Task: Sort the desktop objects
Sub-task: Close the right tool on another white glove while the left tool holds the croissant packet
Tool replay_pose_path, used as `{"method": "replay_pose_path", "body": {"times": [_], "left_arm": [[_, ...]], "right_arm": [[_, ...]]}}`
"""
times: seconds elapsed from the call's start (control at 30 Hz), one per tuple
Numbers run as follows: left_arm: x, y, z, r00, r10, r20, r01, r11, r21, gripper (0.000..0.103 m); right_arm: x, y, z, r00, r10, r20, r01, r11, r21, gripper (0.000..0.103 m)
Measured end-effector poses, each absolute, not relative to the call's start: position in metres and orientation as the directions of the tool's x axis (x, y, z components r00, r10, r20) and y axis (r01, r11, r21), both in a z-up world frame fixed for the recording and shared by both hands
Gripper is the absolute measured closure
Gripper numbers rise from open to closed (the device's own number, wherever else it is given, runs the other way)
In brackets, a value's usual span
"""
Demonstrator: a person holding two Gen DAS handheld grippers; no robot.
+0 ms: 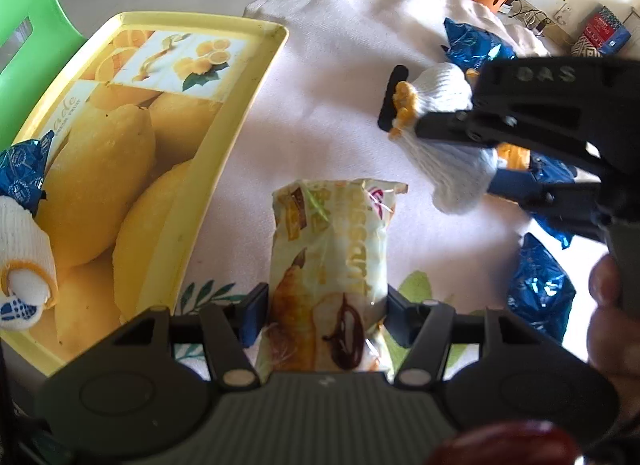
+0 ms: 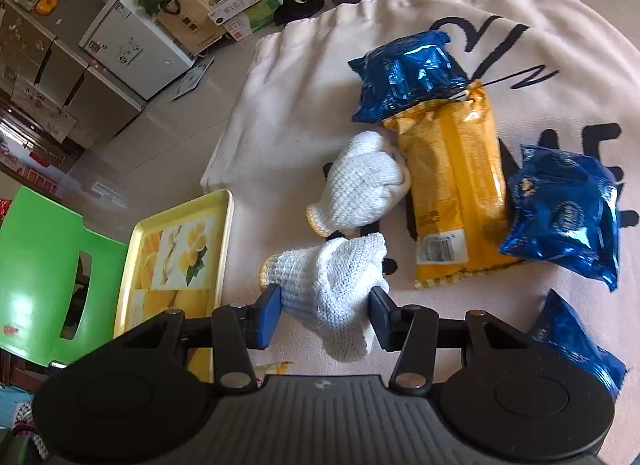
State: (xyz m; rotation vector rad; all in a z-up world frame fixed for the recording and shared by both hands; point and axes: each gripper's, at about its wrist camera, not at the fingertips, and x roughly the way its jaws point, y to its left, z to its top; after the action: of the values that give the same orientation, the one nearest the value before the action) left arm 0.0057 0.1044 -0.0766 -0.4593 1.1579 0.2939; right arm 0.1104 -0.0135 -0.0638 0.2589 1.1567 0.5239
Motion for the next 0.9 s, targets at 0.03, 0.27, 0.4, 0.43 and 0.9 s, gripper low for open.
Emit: {"method": "replay_pose_path", "body": {"times": [0.03, 0.27, 0.4, 0.43, 0.9], "left_arm": [[0.006, 0.103, -0.072, 0.388, -0.014, -0.921, -0.444, 0.873, -0.201, 0.045], [0.007, 0.095, -0.036, 0.452, -0.014, -0.892, -0.374, 0.905, -0.204, 0.045], [0.011, 0.089, -0.018, 0.48, -0.031, -0.877, -0.304, 0.932, -0.199, 0.045], [0.013, 0.089, -0.017, 0.48, -0.032, -0.877, -0.29, 0.937, -0.193, 0.045], [0.02, 0.1, -0.032, 0.465, -0.084, -0.881, -0.325, 0.91, -0.258, 0.045]], "right_arm": [[0.108, -0.02, -0.06, 0.309, 0.517, -0.798, -0.237, 0.855, 0.462, 0.054], [0.087, -0.065, -0.02, 0.415, 0.541, -0.732, -0.152, 0.834, 0.53, 0.054], [0.069, -0.088, -0.01, 0.445, 0.535, -0.718, -0.094, 0.826, 0.556, 0.054], [0.069, -0.091, -0.009, 0.448, 0.529, -0.721, -0.085, 0.828, 0.555, 0.054], [0.076, -0.074, -0.016, 0.447, 0.49, -0.749, -0.153, 0.866, 0.475, 0.054]]}}
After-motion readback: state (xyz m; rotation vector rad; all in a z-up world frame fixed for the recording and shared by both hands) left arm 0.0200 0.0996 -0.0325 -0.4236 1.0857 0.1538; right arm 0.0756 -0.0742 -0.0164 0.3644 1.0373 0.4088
